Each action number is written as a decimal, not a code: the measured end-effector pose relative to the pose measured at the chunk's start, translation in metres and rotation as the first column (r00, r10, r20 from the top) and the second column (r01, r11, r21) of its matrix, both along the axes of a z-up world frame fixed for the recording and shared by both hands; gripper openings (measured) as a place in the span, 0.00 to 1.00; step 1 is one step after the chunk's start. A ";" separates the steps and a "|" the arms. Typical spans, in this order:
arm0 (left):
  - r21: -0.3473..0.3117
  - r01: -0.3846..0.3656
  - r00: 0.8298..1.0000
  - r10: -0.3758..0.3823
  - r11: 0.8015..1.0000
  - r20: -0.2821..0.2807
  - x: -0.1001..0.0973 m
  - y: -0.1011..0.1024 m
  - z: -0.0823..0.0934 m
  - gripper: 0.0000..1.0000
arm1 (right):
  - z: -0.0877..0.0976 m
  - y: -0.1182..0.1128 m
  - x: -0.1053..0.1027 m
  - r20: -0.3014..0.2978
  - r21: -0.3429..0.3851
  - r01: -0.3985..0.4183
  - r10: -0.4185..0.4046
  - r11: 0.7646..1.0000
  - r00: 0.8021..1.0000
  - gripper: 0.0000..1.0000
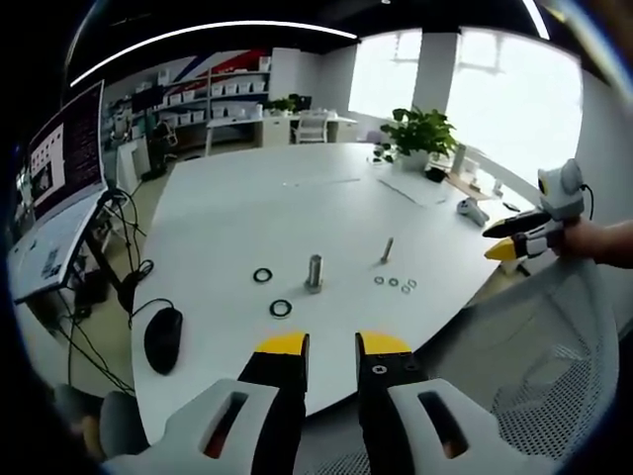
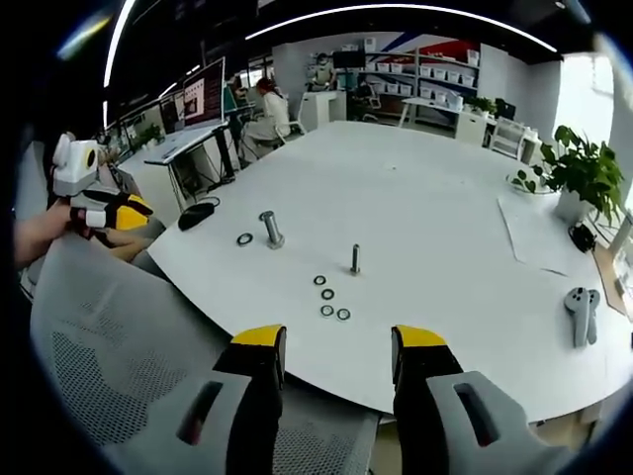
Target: Place the washer onto the threaded stud by aligning its center hole with the stud, sliding it down to the base, and recovering from edge contact or off-axis alignment until the washer reaches the visible bottom stop.
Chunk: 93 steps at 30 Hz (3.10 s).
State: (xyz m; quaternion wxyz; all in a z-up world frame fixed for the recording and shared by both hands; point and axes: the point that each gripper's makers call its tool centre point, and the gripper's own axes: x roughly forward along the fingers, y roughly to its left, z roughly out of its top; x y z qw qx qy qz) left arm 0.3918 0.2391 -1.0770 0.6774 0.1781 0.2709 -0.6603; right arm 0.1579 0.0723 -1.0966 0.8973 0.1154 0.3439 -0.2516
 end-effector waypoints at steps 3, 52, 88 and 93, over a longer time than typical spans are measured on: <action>0.002 0.001 1.000 -0.001 1.000 0.001 -0.001 0.001 0.001 0.16 | 0.001 0.000 0.000 0.007 0.002 0.002 -0.002 1.000 1.000 0.45; 0.004 -0.009 1.000 0.009 1.000 0.003 0.004 0.002 0.000 0.15 | -0.005 0.006 -0.001 -0.023 0.031 -0.014 0.015 0.999 1.000 0.45; 0.114 -0.071 0.997 0.069 0.991 0.019 0.016 0.014 -0.015 0.17 | 0.006 0.017 0.015 0.075 0.050 -0.067 0.063 0.997 0.995 0.46; 0.106 -0.092 0.996 0.091 0.990 0.021 0.018 0.014 -0.013 0.17 | 0.001 0.023 0.016 0.049 0.056 -0.103 0.100 0.993 0.994 0.48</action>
